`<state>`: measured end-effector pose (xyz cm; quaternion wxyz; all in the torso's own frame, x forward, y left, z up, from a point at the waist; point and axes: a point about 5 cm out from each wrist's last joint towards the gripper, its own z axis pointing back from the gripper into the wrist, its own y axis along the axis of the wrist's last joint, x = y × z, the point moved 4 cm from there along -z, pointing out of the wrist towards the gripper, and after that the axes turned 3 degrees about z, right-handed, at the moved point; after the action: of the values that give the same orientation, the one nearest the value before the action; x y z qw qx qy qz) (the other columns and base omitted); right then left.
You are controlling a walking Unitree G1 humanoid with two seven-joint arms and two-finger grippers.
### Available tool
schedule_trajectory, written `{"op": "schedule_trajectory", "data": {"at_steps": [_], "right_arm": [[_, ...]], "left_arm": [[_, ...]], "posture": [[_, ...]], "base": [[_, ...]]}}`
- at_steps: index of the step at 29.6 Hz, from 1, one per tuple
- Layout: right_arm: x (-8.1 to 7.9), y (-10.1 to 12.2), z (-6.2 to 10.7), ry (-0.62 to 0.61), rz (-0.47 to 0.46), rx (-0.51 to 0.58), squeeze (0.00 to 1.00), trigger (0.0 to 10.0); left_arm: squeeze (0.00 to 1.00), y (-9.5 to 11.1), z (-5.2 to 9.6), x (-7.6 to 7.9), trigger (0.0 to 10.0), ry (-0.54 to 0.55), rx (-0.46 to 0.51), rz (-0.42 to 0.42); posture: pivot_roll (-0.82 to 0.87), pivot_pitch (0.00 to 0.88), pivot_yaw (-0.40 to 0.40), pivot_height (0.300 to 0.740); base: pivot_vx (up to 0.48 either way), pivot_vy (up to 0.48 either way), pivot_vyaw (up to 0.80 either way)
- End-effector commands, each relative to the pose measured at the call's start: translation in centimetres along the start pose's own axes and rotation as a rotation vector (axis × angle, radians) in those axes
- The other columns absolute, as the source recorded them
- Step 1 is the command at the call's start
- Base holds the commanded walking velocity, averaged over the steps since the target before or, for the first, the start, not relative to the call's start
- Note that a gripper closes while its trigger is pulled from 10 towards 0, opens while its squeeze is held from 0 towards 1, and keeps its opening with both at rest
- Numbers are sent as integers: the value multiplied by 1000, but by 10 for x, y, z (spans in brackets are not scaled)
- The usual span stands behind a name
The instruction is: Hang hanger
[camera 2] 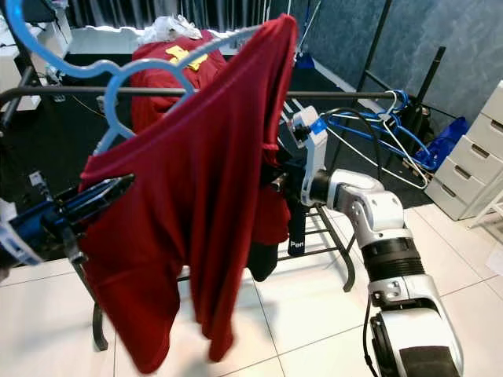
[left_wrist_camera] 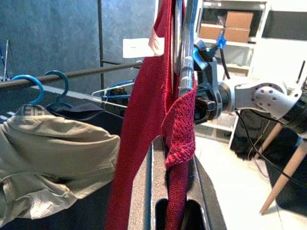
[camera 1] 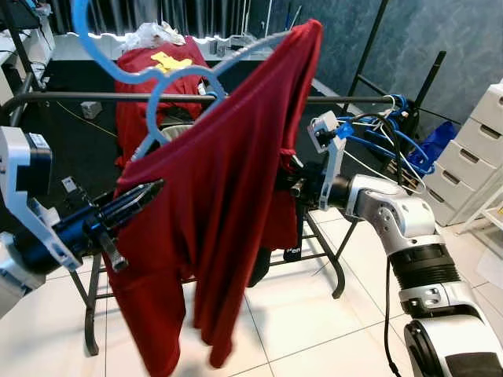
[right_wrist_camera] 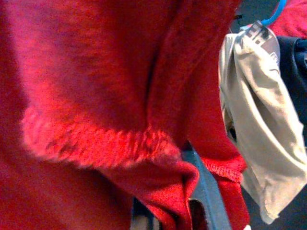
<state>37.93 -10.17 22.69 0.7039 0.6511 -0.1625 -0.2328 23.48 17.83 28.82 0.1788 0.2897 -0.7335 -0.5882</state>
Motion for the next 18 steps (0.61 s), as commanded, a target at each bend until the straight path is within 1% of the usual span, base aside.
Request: {"op": "schedule_trajectory", "data": {"at_steps": [1,2,3,4,5,6,9,10,11,12,13,14,15,16,17,18], "right_arm": [[-1,-1,4,12,-17,1,1000,10000],[-4,7,12,54,1,34,1000,10000],[-4,7,12,54,1,34,1000,10000],[5,18,43,107,24,66,1000,10000],[5,18,43,107,24,66,1000,10000],[10,20,61,125,48,55,1000,10000],[10,20,61,125,48,55,1000,10000],[21,28,81,97,65,66,1000,10000],[21,28,81,97,65,66,1000,10000],[31,36,97,63,79,87,1000,10000],[47,47,116,-30,94,137,1000,10000],[47,47,116,-30,94,137,1000,10000],[64,59,131,-162,106,196,1000,10000],[64,59,131,-162,106,196,1000,10000],[78,70,145,-272,112,257,1000,10000],[78,70,145,-272,112,257,1000,10000]], "left_arm": [[0,9,1,6,10000,-32,1,-60],[0,8,3,2,10000,-11,-31,-86],[0,8,3,2,10000,-11,-31,-86],[0,8,12,-10,10000,29,-107,-153],[0,8,12,-10,10000,29,-107,-153],[0,9,16,-14,10000,40,-137,-178],[0,9,16,-14,10000,40,-137,-178],[0,11,22,-18,10000,43,-171,-205],[0,11,22,-18,10000,43,-171,-205],[0,13,26,-19,10000,43,-198,-224],[0,14,30,-20,10000,36,-232,-243],[0,14,30,-20,10000,36,-232,-243],[0,14,31,-21,10000,27,-260,-255],[0,14,31,-21,10000,27,-260,-255],[0,12,33,-20,10000,16,-286,-260],[0,12,33,-20,10000,16,-286,-260]], "posture": [[-44,0,-98,740],[-41,0,-99,740],[-41,0,-99,740],[-40,0,-101,740],[-40,0,-101,740],[-40,0,-103,740],[-40,0,-103,740],[-45,0,-104,740],[-45,0,-104,740],[-47,0,-106,740],[-46,0,-104,740],[-46,0,-104,740],[-41,0,-101,740],[-41,0,-101,740],[-41,0,-99,740],[-41,0,-99,740]], "base": [[0,0,0],[0,0,0],[0,0,0],[0,0,0],[0,0,0],[0,0,0],[0,0,0],[0,0,0],[0,0,0],[0,0,0],[0,0,0],[0,0,0],[0,0,0],[0,0,0],[0,0,0],[0,0,0]]}}
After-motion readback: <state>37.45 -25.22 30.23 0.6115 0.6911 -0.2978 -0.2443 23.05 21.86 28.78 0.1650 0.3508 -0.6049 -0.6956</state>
